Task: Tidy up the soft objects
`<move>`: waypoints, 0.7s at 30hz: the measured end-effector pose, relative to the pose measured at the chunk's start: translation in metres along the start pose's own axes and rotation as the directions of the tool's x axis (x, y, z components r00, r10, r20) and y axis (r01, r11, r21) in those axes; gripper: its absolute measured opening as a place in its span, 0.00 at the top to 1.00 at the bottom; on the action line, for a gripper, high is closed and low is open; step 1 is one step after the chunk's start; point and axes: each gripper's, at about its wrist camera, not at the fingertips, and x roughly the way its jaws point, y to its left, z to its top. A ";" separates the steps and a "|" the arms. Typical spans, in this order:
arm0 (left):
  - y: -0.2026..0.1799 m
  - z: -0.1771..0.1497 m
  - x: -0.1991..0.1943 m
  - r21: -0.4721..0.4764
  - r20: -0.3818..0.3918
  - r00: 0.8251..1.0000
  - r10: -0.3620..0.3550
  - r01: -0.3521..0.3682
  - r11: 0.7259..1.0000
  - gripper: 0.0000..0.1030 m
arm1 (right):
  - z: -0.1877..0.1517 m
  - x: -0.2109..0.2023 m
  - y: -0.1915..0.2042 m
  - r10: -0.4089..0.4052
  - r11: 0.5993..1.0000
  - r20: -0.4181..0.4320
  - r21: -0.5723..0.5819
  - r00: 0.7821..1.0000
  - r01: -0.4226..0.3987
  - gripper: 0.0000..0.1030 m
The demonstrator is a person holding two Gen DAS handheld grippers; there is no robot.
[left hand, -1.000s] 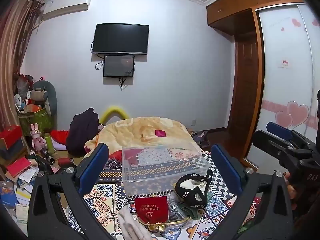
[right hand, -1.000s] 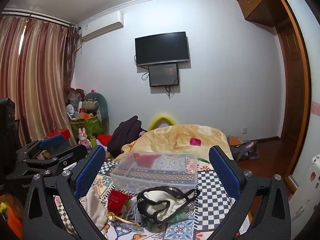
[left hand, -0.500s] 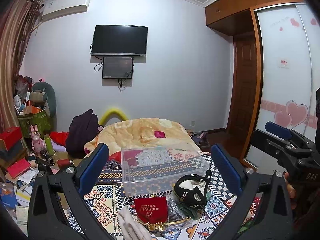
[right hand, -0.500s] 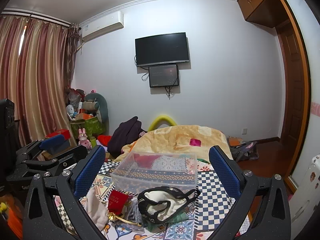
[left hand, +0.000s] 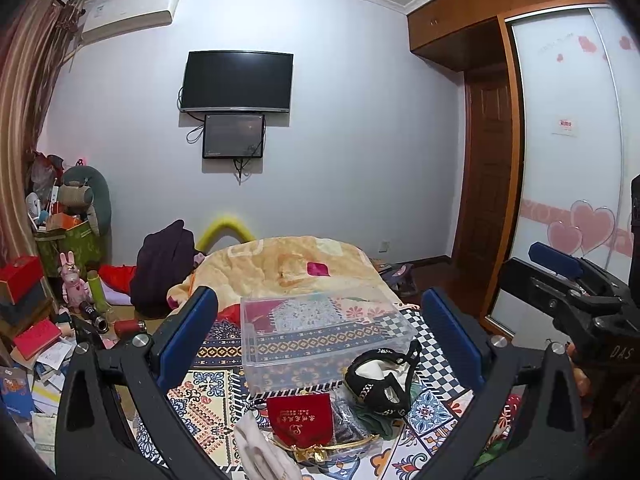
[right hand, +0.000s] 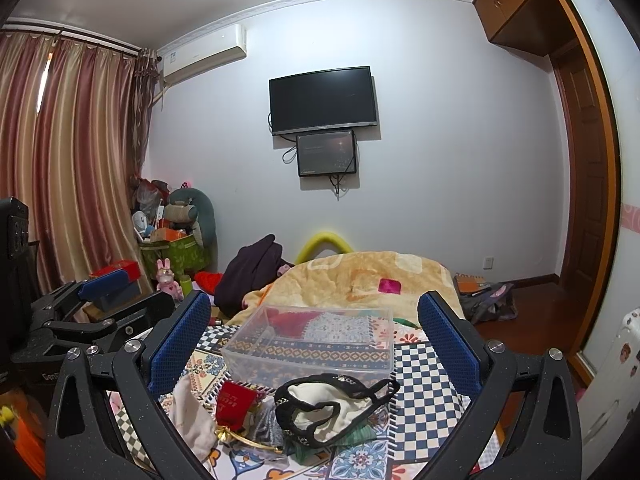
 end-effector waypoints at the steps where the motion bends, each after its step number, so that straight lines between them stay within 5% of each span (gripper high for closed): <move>1: 0.000 0.000 0.000 0.001 0.001 1.000 0.000 0.000 1.000 0.00 | 0.001 -0.001 0.000 0.000 1.000 0.002 0.000 1.000 0.000 0.00; 21: -0.001 0.000 -0.002 0.001 0.008 1.000 0.000 0.000 1.000 0.00 | 0.004 -0.005 0.000 -0.001 1.000 0.014 -0.001 1.000 0.001 0.00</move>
